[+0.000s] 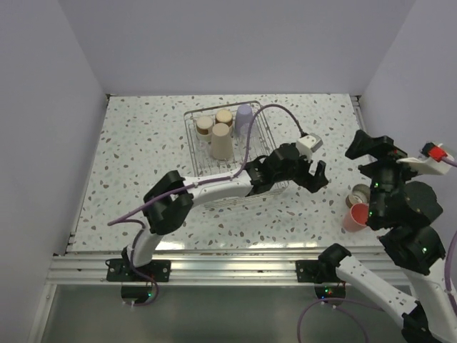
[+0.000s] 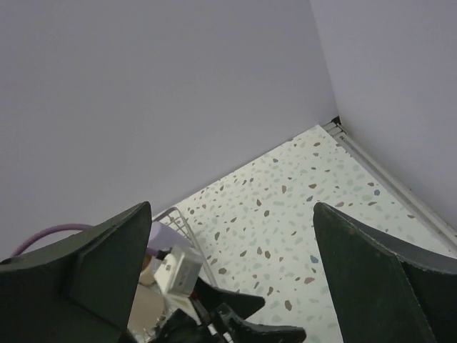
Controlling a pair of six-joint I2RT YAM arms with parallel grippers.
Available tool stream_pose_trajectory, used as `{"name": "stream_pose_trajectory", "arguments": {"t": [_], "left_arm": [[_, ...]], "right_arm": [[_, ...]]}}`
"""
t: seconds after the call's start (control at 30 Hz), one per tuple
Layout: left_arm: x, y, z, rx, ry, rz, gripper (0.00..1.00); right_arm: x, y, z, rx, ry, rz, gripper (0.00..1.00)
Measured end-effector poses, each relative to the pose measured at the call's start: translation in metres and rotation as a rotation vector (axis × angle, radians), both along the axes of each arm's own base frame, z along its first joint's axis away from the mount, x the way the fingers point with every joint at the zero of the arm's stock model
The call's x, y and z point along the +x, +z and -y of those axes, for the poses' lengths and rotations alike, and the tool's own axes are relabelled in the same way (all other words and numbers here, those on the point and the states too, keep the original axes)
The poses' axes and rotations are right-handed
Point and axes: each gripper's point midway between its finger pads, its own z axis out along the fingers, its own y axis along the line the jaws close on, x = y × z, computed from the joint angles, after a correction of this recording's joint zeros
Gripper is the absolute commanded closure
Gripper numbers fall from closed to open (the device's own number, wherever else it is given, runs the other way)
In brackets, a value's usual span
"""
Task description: Load the cups into the dish rack
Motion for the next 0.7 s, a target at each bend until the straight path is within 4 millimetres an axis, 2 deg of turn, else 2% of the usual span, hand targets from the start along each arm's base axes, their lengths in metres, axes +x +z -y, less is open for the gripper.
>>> {"name": "stream_pose_trajectory", "arguments": {"t": [0.1,0.2,0.3,0.37,0.53,0.7], "left_arm": [[-0.007,-0.005,0.040,-0.018,-0.073,0.012,0.07],[-0.024,-0.009,0.068,-0.023,-0.140,0.021,0.07],[-0.042,-0.013,0.090,-0.014,-0.193,0.046,0.07],[-0.053,-0.014,0.102,-0.004,-0.216,0.067,0.07],[-0.071,-0.026,0.121,0.056,-0.230,0.120,0.05],[-0.067,-0.053,0.121,0.138,-0.186,0.154,0.05]], "right_arm": [[-0.023,0.008,0.017,0.022,-0.007,0.033,0.02],[-0.044,0.019,0.034,0.053,-0.017,0.076,0.02],[-0.050,0.022,0.039,0.060,-0.028,0.083,0.02],[-0.049,0.017,0.039,0.045,-0.027,0.062,0.02],[-0.046,0.006,0.036,0.023,-0.020,0.023,0.02],[-0.044,-0.002,0.031,0.018,-0.002,0.000,0.02]]}}
